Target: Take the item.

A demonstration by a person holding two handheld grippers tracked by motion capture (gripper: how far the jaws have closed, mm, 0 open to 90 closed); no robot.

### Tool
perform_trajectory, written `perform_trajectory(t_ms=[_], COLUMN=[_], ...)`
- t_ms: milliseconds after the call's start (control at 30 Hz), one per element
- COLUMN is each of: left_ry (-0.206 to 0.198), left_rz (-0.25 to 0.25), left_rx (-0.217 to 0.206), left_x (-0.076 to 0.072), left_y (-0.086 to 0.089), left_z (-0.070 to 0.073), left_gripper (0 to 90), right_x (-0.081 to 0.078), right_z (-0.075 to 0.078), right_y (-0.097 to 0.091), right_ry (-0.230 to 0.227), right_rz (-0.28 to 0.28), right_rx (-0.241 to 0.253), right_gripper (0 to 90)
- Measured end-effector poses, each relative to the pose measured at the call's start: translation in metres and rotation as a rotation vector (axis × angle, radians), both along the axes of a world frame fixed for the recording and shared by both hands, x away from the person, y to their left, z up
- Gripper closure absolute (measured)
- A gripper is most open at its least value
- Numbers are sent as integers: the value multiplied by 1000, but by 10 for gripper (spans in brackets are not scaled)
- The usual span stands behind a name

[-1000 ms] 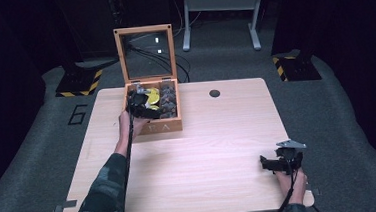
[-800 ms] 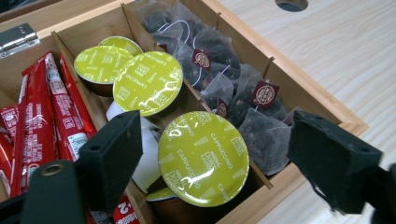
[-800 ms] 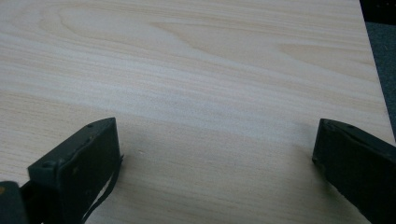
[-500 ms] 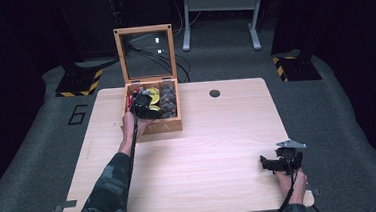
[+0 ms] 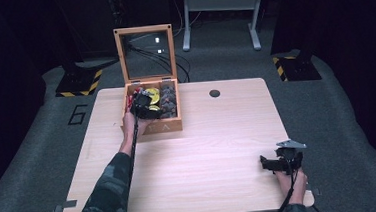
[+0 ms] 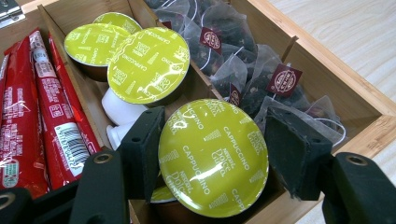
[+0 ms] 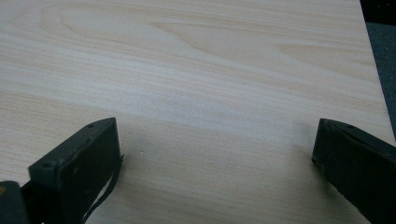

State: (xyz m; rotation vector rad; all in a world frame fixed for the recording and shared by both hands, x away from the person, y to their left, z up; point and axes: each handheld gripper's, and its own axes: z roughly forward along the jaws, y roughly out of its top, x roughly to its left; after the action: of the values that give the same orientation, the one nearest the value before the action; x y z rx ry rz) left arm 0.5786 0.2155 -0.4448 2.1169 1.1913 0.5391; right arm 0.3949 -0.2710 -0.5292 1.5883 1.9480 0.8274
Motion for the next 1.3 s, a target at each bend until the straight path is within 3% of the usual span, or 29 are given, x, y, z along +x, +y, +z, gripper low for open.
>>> perform_trajectory(t_ms=[733, 1300], left_ry=[2, -48], left_rz=[-7, -32], left_rx=[-53, -69], left_x=[-1, -14], left_y=[8, 7], left_z=[2, 21], left_gripper=[409, 411], right_x=[0, 0], right_z=[0, 0], right_y=[0, 0], right_ry=[-1, -1], right_rz=[0, 0], right_rx=[0, 0], right_gripper=[4, 4])
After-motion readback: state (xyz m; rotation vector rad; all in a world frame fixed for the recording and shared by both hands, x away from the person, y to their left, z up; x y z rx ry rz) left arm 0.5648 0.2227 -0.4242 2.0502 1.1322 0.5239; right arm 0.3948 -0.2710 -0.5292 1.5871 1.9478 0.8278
